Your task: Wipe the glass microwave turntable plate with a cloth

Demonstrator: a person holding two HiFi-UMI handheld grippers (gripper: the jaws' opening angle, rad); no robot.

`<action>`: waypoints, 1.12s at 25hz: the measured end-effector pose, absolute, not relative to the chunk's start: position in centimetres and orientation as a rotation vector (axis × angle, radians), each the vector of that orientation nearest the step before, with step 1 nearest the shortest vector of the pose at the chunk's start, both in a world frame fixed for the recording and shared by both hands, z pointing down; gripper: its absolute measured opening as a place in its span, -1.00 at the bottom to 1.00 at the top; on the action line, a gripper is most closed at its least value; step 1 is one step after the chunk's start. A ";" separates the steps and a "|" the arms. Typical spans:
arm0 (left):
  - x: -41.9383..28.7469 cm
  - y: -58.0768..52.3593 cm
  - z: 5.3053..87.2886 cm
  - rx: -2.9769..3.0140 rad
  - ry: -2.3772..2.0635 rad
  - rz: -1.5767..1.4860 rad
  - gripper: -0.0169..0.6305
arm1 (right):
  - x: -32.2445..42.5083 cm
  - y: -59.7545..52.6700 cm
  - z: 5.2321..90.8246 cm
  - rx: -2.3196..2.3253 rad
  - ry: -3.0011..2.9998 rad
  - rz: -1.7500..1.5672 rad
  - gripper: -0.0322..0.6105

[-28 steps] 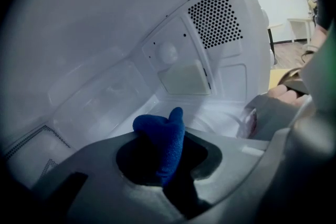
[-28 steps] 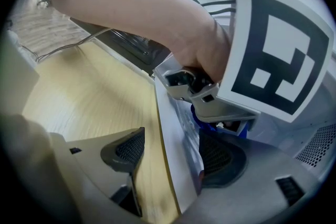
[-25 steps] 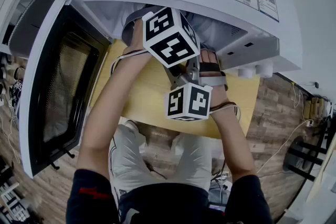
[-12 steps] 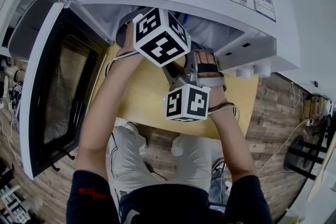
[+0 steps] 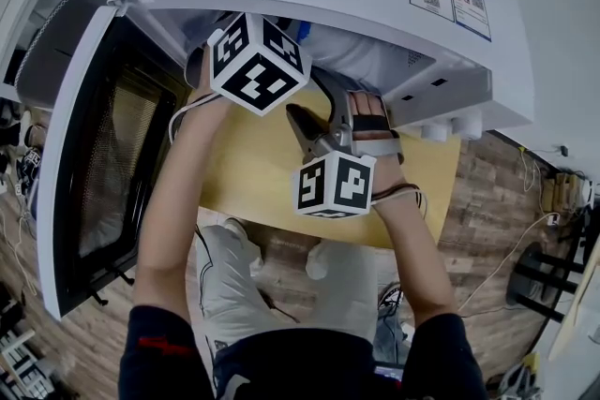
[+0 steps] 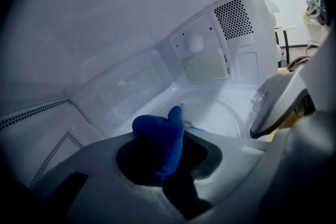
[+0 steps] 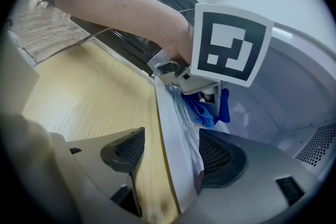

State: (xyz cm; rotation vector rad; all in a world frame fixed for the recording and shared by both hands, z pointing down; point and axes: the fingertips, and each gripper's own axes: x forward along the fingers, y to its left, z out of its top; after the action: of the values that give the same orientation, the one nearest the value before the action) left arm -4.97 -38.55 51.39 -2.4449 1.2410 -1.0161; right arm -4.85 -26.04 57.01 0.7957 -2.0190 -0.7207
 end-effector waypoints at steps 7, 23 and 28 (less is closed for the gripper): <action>-6.3 -38.4 51.4 -2.391 1.295 -1.012 -0.75 | -4.8 -26.1 57.0 0.799 -2.015 -0.716 0.03; -7.0 -36.9 51.5 -2.417 1.290 -1.098 -0.75 | -4.4 -25.6 57.0 0.784 -2.000 -0.629 0.03; -7.2 -35.9 51.4 -2.445 1.275 -1.140 -0.75 | -4.2 -24.9 56.1 0.801 -2.033 -0.533 0.03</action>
State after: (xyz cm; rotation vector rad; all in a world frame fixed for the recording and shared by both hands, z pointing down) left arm -7.16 -35.87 51.38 -2.4453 1.2752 -1.1400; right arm -4.21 -24.95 56.12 0.8009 -2.0333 -0.5332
